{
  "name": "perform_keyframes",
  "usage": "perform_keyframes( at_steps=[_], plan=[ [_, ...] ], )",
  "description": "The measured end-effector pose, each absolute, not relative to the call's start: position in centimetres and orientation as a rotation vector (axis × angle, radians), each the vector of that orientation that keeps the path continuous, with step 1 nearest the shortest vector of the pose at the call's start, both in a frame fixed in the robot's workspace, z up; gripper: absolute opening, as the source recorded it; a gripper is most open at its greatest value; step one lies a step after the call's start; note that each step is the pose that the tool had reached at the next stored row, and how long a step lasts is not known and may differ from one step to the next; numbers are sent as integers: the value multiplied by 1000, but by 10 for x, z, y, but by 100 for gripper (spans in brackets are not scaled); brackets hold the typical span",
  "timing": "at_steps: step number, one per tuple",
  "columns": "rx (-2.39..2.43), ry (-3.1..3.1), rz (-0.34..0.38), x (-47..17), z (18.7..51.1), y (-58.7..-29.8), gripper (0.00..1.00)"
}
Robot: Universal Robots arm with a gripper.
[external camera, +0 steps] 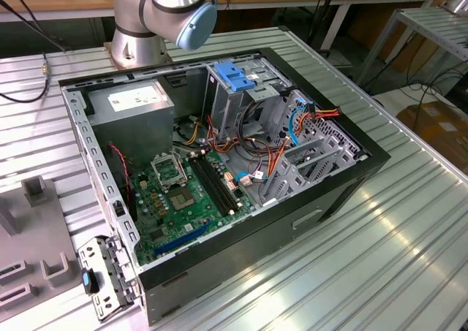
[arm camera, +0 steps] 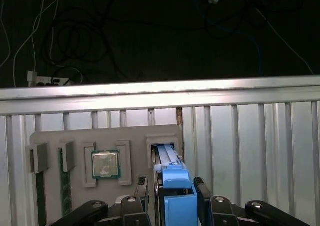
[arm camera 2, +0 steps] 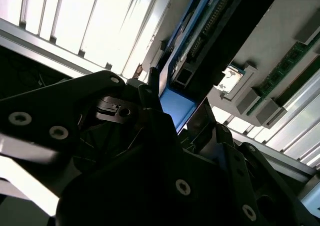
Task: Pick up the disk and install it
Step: 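Pick up the disk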
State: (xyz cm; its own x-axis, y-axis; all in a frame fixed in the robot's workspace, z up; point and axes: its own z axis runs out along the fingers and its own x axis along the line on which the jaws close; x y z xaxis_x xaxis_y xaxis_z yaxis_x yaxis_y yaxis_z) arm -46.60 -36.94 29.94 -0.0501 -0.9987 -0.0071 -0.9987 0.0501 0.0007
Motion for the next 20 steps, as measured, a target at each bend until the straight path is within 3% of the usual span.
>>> perform_keyframes(
  at_steps=[13,15,16,20],
  plan=[
    [-2162,2273,8,-466,297,-368,49],
    [-2162,2273,8,-466,297,-368,47],
    [-2162,2273,8,-466,297,-368,40],
    [-2162,2273,8,-466,297,-368,40]
  ],
)
